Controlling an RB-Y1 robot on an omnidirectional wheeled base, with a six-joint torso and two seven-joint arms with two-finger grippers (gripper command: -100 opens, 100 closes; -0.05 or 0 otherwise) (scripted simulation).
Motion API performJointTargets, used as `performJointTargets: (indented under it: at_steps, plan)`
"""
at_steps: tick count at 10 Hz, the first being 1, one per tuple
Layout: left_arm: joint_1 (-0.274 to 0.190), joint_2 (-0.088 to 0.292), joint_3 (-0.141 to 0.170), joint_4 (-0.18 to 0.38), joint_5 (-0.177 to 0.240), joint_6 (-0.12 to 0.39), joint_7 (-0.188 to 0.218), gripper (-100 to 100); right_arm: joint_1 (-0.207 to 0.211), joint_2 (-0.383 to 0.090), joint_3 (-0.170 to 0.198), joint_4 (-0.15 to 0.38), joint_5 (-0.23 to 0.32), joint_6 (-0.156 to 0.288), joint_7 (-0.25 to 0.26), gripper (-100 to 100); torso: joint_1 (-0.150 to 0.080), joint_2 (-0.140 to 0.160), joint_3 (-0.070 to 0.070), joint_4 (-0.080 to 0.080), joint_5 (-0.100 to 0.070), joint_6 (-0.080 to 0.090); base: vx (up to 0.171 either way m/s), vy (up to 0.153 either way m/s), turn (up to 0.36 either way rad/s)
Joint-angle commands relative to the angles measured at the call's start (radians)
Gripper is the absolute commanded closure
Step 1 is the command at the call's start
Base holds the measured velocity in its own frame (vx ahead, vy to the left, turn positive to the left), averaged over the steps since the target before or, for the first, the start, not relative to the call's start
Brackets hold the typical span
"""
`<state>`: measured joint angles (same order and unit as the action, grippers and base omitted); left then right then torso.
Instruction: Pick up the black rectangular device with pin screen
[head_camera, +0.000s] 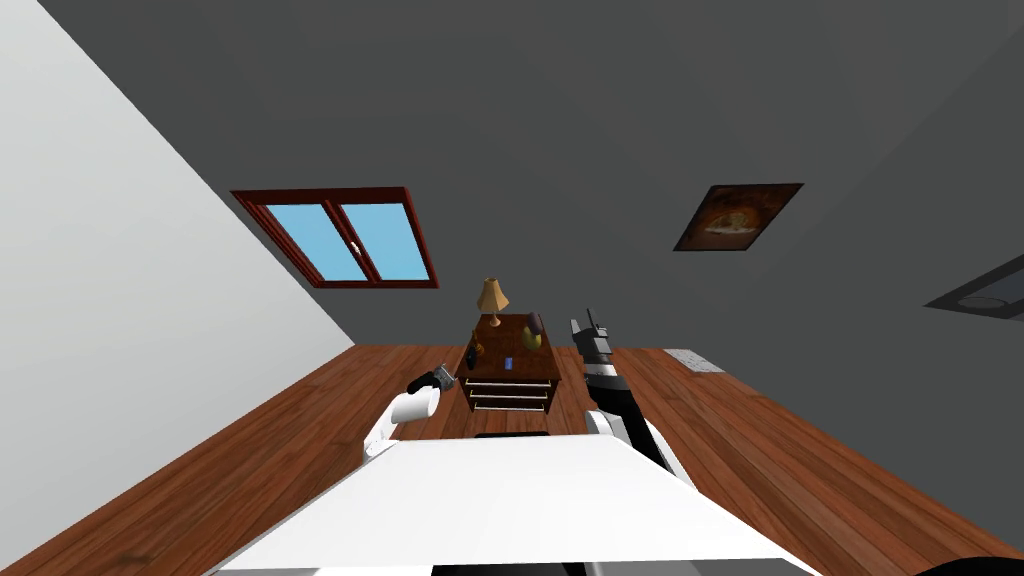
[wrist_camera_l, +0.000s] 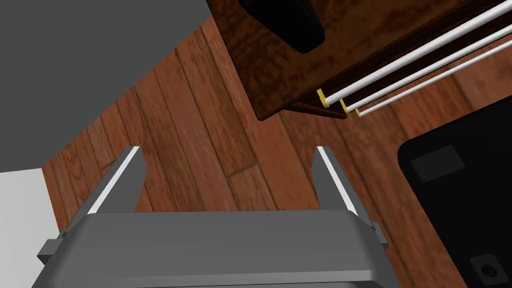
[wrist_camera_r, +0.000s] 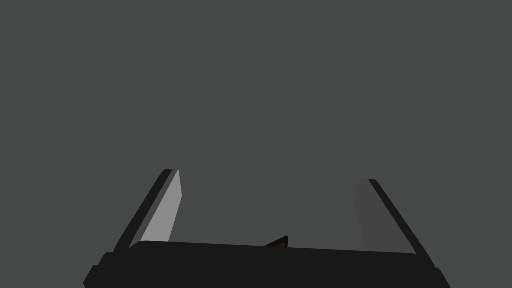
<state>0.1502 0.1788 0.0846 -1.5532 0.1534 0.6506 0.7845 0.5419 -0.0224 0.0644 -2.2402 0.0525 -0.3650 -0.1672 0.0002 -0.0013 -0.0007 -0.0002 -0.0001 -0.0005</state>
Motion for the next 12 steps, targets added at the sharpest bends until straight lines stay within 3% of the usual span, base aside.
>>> performJointTargets:
  at_steps: [1, 2, 3, 4, 5, 6, 9, 12]
  plan:
    - [-0.033, -0.001, 0.007, 0.041, 0.004, 0.050, 0.050, -100, 0.000, 0.000, 0.000, 0.000, 0.000, 0.000, 0.000, 0, 0.000, 0.000, 0.000, 0.000, 0.000, 0.000, 0.017, 0.001, -0.076]
    - [-0.033, -0.001, 0.007, 0.041, 0.004, 0.057, 0.066, -100, 0.000, 0.000, 0.000, 0.000, 0.000, 0.000, 0.000, 0, 0.000, 0.000, 0.000, 0.000, 0.000, 0.000, 0.016, 0.002, -0.046]
    - [-0.065, 0.001, 0.014, 0.081, 0.009, 0.089, 0.101, -100, 0.000, 0.000, 0.000, 0.000, 0.000, 0.000, 0.000, 0, 0.000, 0.000, 0.000, 0.000, 0.000, 0.000, 0.022, 0.006, -0.085]
    - [-0.065, 0.001, 0.014, 0.081, 0.009, 0.098, 0.116, -100, 0.000, 0.000, 0.000, 0.000, 0.000, 0.000, 0.000, 0, 0.000, 0.000, 0.000, 0.000, 0.000, 0.000, 0.019, 0.007, -0.058]
    - [-0.098, 0.003, 0.021, 0.121, 0.013, 0.137, 0.151, -100, 0.000, 0.000, 0.000, 0.000, 0.000, 0.000, 0.000, 0, 0.000, 0.000, 0.000, 0.000, 0.000, 0.000, 0.020, 0.002, -0.078]
    - [-0.098, 0.003, 0.021, 0.121, 0.013, 0.138, 0.166, -100, 0.000, 0.000, 0.000, 0.000, 0.000, 0.000, 0.000, 0, 0.000, 0.000, 0.000, 0.000, 0.000, 0.000, 0.018, 0.004, -0.039]
    - [-0.163, 0.009, 0.036, 0.197, 0.022, 0.212, 0.251, -100, 0.000, 0.000, 0.000, 0.000, 0.000, 0.000, 0.000, 0, 0.000, 0.000, 0.000, 0.000, 0.000, 0.000, 0.024, 0.008, -0.066]
    - [-0.194, 0.012, 0.043, 0.232, 0.027, 0.245, 0.309, -100, 0.000, 0.000, 0.000, 0.000, 0.000, 0.000, 0.000, 0, 0.000, -0.001, 0.000, 0.000, 0.000, 0.000, 0.025, 0.006, -0.056]
